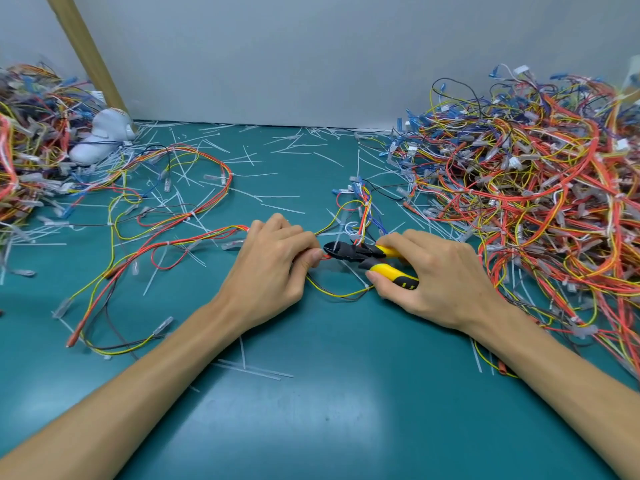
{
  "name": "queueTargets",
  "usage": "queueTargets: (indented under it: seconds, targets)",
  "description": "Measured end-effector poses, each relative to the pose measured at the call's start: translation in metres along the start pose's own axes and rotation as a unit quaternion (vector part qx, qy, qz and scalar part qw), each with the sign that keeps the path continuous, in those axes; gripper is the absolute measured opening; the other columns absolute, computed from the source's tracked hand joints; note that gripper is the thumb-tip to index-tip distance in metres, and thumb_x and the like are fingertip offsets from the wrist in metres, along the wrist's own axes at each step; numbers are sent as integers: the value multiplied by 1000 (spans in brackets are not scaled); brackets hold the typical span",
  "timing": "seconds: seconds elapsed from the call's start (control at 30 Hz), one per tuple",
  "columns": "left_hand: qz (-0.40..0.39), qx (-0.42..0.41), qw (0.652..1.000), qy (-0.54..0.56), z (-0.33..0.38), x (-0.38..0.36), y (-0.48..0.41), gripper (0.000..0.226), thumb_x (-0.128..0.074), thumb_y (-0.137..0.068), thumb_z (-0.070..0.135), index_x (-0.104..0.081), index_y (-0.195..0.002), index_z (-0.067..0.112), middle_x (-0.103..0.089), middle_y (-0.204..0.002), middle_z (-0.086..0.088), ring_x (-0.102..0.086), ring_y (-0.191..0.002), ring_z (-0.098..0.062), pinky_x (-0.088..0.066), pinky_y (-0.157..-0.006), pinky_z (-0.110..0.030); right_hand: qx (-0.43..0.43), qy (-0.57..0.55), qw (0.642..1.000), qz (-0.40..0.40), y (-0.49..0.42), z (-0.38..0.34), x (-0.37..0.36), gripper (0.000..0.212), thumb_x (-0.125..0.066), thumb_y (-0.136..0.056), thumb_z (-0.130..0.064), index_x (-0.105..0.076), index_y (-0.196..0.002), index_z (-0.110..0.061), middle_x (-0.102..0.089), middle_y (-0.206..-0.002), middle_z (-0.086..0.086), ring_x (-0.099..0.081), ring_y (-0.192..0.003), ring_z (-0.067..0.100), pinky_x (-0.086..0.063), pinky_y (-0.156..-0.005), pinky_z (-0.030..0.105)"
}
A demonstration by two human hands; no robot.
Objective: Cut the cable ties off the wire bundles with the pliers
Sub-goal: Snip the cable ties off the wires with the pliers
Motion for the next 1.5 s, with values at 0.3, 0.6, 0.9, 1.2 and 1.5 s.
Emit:
queueTargets:
  seconds: [0.3,0.6,0.9,1.2,1.5]
  targets:
    - [-2,-2,1000,0,3,1,-1,18,-52,-92,27,-60,-76,23,-55,-70,12,-39,-75,-16,-34,-68,-35,-18,-9,999,-29,-1,-2,4,38,-48,-83,-61,-62,-98,-29,-57,-71,-10,-58,-67,12,-32,-57,25]
    - [-13,8,1000,-9,6,3,0,19,-51,-92,27,-61,-77,22,-55,-69,12,-38,-74,-15,-33,-69,-35,-17,-2,1000,-26,0,-6,7,39,-51,-84,-60,-63,-100,-28,-59,-77,-11,-58,-73,12,-43,-57,29]
    - [-22,11,1000,-7,6,2,-1,20,-49,-92,29,-60,-76,23,-55,-69,12,-39,-75,-15,-34,-69,-35,-43,-14,997,-70,-1,-4,7,38,-49,-83,-63,-60,-98,-30,-57,-72,-8,-55,-68,13,-44,-57,32]
    - [-26,18,999,-5,5,2,0,21,-48,-93,30,-60,-77,22,-57,-70,12,-40,-75,-16,-33,-70,-34,-49,-36,996,-70,0,-4,5,36,-54,-84,-61,-60,-99,-29,-56,-74,-9,-53,-68,12,-45,-60,32]
    - [-26,25,999,-4,5,2,-1,21,-47,-93,29,-59,-76,21,-56,-71,12,-41,-76,-17,-35,-71,-36,-20,-14,1000,-8,1,-3,6,40,-51,-82,-61,-64,-100,-29,-58,-76,-12,-58,-71,9,-42,-55,25]
Point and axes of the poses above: each hand's wrist, its own y-axis away from the middle knuckle, its own x-axis out of the back of the hand, z = x × y, the point moved 3 cm from there along -y, towards the middle knuckle
